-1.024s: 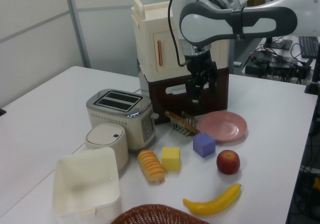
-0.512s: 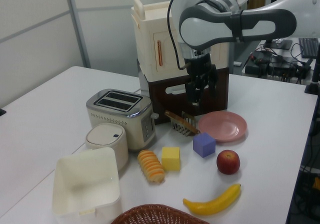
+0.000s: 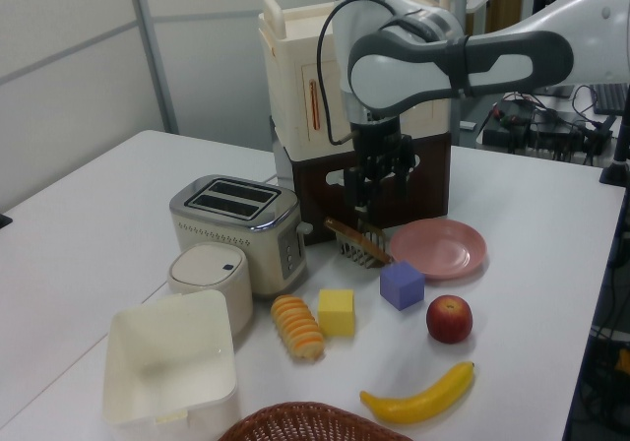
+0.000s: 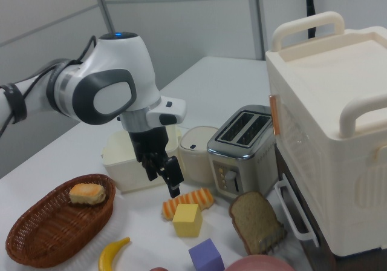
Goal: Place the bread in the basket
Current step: 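Move the gripper toward the orange striped bread beside the yellow cube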
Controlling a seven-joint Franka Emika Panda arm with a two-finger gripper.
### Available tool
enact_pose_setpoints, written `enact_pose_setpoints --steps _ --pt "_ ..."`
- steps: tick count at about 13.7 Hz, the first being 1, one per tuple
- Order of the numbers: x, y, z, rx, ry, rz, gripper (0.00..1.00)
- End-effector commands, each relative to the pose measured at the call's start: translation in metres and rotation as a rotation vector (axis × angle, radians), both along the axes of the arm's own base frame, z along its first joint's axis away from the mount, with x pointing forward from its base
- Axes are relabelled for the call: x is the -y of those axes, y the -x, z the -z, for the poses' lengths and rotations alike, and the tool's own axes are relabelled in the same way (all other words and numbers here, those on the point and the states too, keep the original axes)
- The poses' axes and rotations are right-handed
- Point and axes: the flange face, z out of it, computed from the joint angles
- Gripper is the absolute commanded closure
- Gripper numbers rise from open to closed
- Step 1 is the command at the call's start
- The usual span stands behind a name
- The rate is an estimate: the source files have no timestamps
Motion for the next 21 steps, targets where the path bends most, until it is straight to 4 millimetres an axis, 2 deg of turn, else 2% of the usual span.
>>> enact_pose_setpoints --steps 1,4,9,11,16,17,21 --pt "-0.01 -0.011 0.01 0.049 -0.014 0.089 0.0" --pt "-0.011 -0.021 0.012 0.108 -0.025 0.199 0.0" --pt "-0.036 -0.063 0.059 0.187 -0.019 0.322 0.0" --pt "-0.045 -0.077 0.072 0.233 -0.019 0.339 0.0" --pt "-0.048 -0.088 0.088 0.232 -0.003 0.332 0.0" --pt "-0.048 -0.091 0.086 0.238 -0.002 0.331 0.0" --pt "-0.058 -0.095 0.104 0.216 0.009 0.313 0.0"
